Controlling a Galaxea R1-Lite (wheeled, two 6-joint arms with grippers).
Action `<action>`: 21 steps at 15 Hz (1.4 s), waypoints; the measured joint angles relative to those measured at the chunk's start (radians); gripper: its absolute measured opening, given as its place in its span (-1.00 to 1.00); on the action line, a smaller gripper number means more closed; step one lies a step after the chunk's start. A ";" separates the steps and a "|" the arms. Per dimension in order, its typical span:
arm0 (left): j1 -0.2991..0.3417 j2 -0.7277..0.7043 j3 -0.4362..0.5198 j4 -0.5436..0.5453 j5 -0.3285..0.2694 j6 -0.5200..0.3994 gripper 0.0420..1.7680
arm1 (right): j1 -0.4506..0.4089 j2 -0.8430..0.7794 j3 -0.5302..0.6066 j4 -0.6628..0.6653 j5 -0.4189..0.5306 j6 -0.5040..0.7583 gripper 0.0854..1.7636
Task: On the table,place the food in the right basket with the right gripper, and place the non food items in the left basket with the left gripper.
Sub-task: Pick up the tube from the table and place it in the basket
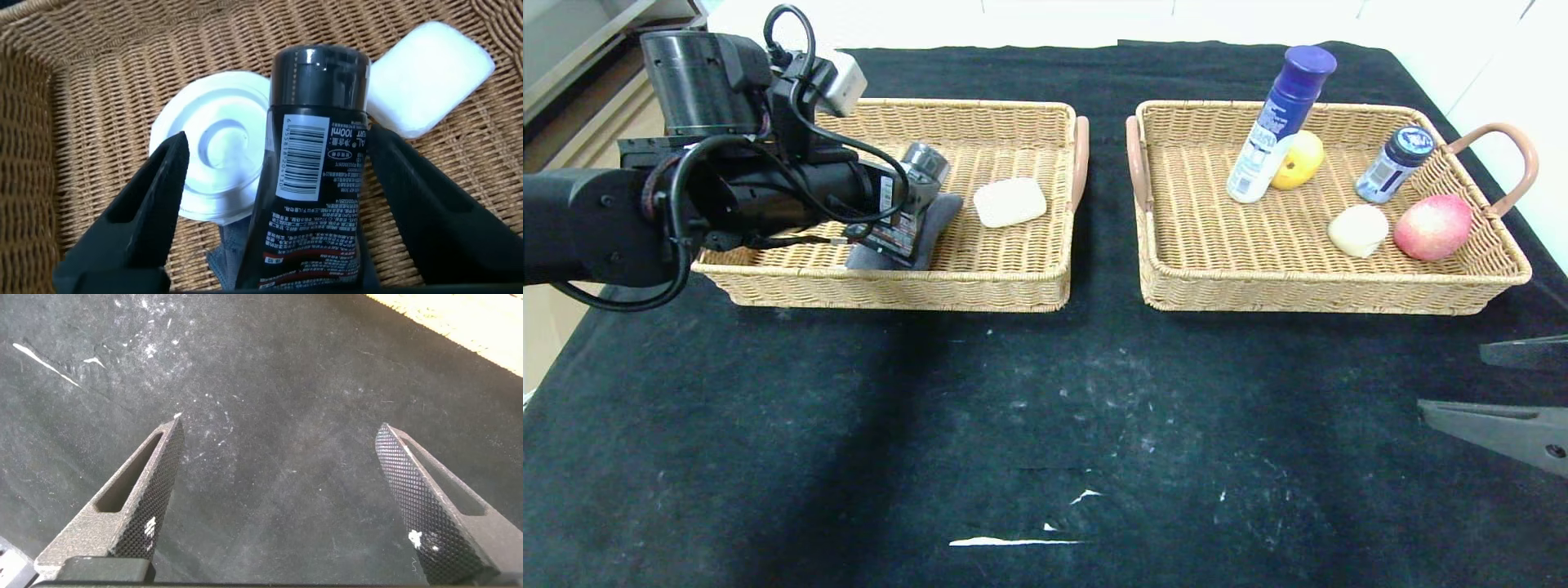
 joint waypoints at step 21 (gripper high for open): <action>-0.129 -0.634 0.440 0.394 0.029 -0.065 0.93 | -0.090 -0.037 0.016 0.000 0.000 0.004 0.94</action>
